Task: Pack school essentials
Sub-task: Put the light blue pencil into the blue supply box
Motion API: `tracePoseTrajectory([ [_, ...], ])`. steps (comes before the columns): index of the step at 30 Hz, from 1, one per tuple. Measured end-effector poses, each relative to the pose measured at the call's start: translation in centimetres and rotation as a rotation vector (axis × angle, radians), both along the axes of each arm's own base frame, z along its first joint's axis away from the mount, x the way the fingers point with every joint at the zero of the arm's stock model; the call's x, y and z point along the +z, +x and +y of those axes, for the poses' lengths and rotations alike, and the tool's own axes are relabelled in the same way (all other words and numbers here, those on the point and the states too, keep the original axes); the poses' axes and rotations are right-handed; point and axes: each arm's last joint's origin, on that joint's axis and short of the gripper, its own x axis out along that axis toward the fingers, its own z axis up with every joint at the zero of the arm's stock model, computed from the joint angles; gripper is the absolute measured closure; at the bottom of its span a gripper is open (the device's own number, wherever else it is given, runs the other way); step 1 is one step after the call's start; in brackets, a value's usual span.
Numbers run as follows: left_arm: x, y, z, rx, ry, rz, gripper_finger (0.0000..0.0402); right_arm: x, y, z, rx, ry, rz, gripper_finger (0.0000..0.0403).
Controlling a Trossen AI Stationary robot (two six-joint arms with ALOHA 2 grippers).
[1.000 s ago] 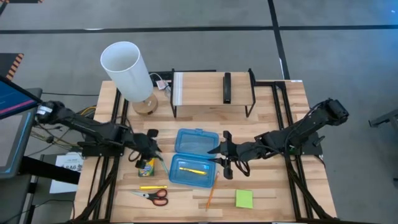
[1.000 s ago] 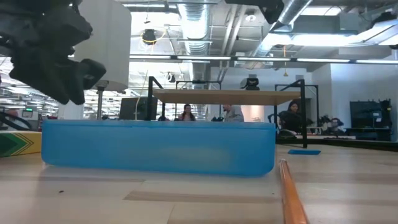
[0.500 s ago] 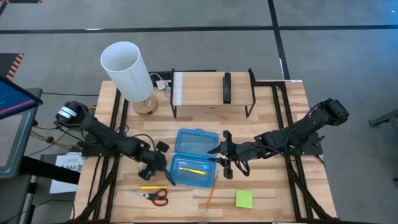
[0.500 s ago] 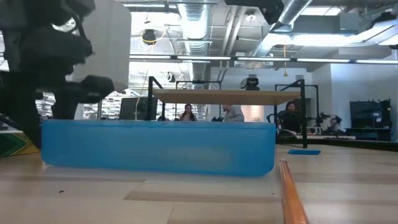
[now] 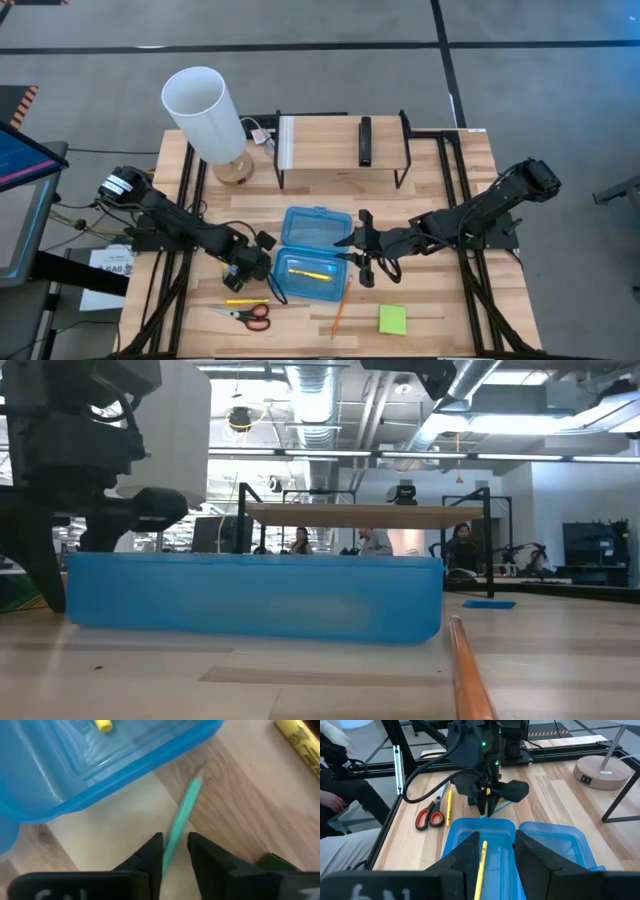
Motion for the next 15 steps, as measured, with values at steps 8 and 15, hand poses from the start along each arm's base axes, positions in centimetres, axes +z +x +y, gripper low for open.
tracePoseTrajectory([
  [8, -0.04, -0.09, 0.0, -0.028, -0.004, 0.012, 0.0394, 0.02, -0.05, 0.13, 0.003, 0.007, -0.001, 0.0268],
  [15, 0.87, 0.53, -0.24, -0.077, 0.031, 0.03, 0.0399, 0.06, -0.26, 0.6, 0.019, 0.008, -0.002, 0.0267],
])
